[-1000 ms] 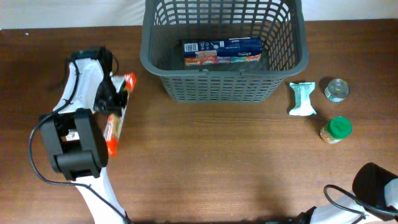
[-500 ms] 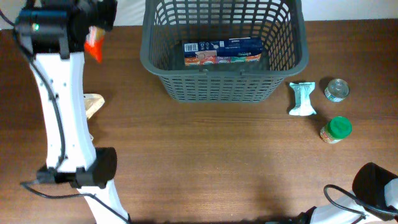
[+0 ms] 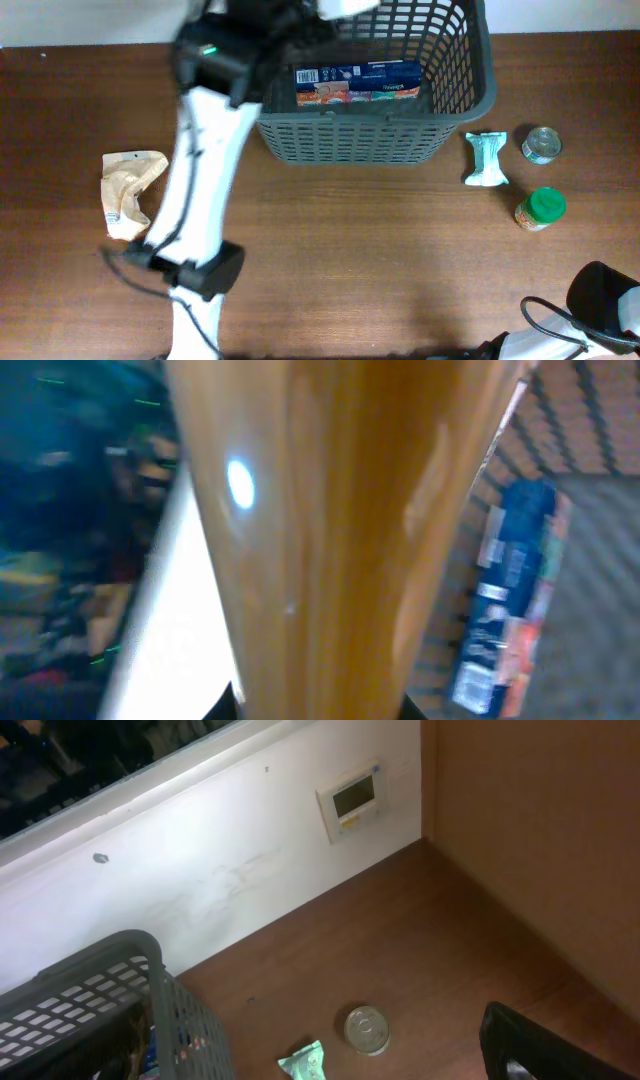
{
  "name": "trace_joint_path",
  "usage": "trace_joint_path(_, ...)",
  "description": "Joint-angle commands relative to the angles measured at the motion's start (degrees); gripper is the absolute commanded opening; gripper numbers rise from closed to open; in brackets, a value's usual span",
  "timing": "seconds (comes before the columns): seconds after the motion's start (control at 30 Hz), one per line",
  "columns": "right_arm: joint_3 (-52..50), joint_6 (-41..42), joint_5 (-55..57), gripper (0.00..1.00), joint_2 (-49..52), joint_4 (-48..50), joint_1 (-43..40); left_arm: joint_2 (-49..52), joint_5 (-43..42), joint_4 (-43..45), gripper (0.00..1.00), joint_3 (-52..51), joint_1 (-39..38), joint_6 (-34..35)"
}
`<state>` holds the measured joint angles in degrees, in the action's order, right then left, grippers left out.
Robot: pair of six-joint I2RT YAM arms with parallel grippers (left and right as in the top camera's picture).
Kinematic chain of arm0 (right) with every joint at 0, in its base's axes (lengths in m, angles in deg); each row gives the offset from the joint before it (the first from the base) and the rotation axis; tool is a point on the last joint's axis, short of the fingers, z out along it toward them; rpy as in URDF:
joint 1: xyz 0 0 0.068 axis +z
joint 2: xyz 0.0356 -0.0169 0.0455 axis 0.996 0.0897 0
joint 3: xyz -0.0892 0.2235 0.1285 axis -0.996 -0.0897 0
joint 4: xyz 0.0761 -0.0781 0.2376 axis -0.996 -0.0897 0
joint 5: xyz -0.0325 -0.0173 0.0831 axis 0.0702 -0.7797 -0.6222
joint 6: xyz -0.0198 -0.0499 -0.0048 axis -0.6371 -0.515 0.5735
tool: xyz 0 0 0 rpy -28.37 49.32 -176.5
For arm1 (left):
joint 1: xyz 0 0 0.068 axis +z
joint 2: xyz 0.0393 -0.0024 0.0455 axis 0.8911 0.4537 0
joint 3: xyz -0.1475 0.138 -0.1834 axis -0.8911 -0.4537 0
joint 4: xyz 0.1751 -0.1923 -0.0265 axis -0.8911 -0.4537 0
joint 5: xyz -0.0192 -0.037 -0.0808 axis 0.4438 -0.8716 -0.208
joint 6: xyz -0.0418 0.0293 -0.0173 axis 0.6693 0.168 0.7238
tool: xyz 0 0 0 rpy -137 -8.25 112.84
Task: Pack container
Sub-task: 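Move the spaghetti packet into the basket and release it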
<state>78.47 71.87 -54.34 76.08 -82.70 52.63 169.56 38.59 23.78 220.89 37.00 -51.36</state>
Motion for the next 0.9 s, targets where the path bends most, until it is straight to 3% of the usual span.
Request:
trace_joint_path(0.0,0.17,0.39,-0.09,0.99,0.26,0.2,-0.2,6.69,-0.02,0.68,0.02,-0.68,-1.01,-3.15)
trace_joint_path(0.3,0.17,0.39,-0.09,0.99,0.26,0.2,-0.2,17.7,1.99,-5.46,0.02,-0.7,-4.72,-0.04)
trace_joint_path(0.63,0.17,0.39,-0.09,0.99,0.26,0.2,-0.2,18.97,4.28,-8.35,0.07,-0.7,-4.96,4.11)
trace_joint_path(0.73,0.17,0.39,-0.09,0.99,0.26,0.2,-0.2,18.97,11.06,-9.55,0.04,-0.68,-4.96,8.41)
trace_joint_path(0.87,0.17,0.39,-0.09,0.99,0.26,0.2,-0.2,18.97,10.54,-11.8,0.02,-0.7,-4.68,8.22)
